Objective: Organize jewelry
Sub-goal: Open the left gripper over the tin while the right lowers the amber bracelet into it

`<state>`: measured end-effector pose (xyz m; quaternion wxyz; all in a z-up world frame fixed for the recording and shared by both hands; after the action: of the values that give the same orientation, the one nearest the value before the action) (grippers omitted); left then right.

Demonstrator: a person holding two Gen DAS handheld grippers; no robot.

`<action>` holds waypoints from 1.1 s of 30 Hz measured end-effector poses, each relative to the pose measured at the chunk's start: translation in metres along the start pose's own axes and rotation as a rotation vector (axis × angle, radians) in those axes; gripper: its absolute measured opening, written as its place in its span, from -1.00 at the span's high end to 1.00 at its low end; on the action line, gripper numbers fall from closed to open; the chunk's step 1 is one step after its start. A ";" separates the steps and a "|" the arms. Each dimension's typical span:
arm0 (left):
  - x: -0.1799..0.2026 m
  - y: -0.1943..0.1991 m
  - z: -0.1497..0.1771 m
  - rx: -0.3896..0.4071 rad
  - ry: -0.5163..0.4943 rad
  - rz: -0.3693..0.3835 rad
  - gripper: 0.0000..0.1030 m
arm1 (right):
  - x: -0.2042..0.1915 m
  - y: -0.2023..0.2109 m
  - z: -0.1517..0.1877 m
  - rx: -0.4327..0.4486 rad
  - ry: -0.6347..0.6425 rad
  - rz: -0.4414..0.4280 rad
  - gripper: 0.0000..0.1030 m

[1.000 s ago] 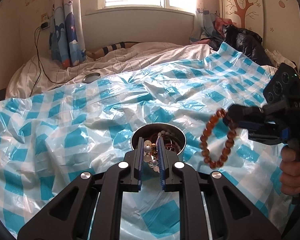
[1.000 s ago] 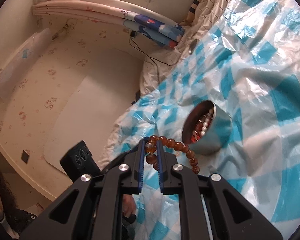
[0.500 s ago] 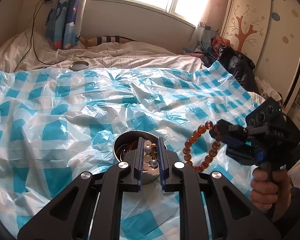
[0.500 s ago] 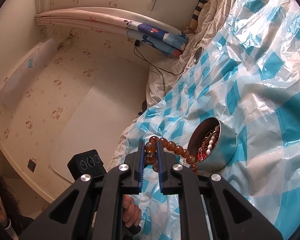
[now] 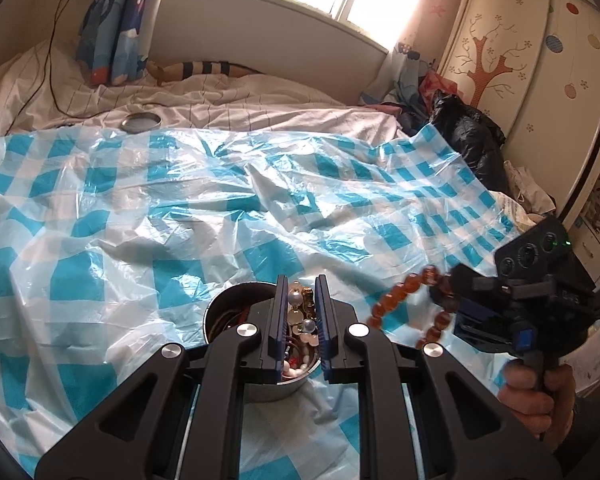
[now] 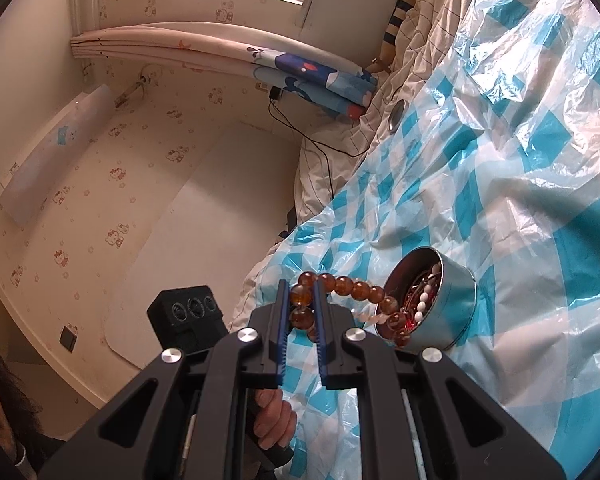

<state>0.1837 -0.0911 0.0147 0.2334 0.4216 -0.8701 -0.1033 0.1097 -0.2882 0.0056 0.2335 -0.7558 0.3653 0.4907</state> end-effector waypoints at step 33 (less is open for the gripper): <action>-0.061 0.043 0.040 -0.110 -0.051 -0.345 0.01 | 0.001 -0.038 0.003 -0.053 0.030 0.021 0.75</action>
<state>0.1671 -0.0177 -0.0233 0.2131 0.5482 -0.7836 -0.1999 0.1377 -0.2626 0.0028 0.2027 -0.7653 0.3633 0.4912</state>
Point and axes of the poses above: each gripper's, at about its wrist camera, not at the fingertips, and y roughly against the way its jaws point, x to its right, z to its underside, the point moved 5 cm from there along -y, roughly the way its jaws point, and after that the axes turned 15 degrees about x, right-handed, at the moved point
